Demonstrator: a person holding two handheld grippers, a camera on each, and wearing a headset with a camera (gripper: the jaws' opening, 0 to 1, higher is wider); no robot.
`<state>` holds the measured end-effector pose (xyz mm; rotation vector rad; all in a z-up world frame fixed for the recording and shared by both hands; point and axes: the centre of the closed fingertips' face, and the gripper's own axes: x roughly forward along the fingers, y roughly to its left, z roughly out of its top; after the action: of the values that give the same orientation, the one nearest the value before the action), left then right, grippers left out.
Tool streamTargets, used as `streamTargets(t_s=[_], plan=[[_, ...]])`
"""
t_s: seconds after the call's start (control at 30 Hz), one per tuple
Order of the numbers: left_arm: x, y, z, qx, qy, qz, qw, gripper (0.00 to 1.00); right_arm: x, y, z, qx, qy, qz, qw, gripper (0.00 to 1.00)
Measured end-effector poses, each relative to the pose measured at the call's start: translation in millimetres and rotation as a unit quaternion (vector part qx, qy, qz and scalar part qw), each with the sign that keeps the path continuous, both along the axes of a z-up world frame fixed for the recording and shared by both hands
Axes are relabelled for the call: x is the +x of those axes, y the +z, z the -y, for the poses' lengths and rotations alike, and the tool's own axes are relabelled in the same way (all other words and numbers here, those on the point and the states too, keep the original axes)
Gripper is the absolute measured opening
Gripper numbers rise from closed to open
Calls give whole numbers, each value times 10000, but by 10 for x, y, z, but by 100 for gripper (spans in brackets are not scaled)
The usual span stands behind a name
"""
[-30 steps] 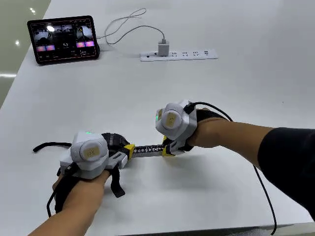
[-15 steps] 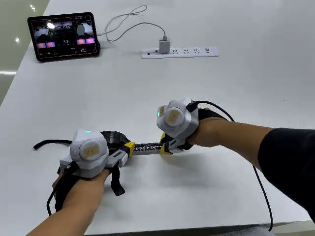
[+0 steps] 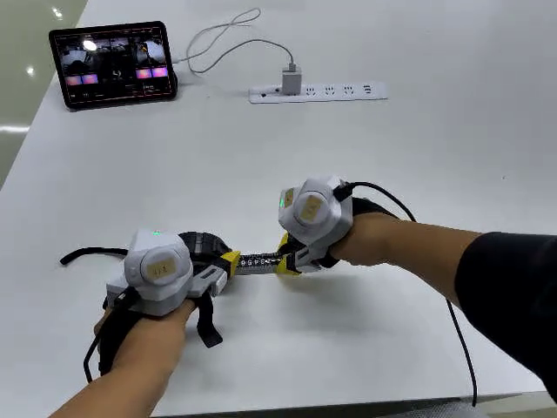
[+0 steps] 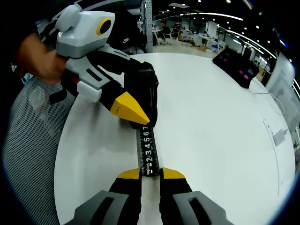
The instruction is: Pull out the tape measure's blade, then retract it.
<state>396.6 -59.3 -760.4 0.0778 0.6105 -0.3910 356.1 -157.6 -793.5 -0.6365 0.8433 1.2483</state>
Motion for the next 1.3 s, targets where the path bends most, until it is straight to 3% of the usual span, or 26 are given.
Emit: streamTargets(t_s=[0.3,0.6,1.3], plan=[[-4,1,-2,-30,15,-17,10000,61,20,2,-68,92,18,59,9999,10],[-11,0,2,-42,4,-17,10000,61,24,-3,-124,214,-182,-64,9996,10],[-3,-3,1,-81,9,-36,10000,61,47,8,-280,315,-58,102,9994,10]])
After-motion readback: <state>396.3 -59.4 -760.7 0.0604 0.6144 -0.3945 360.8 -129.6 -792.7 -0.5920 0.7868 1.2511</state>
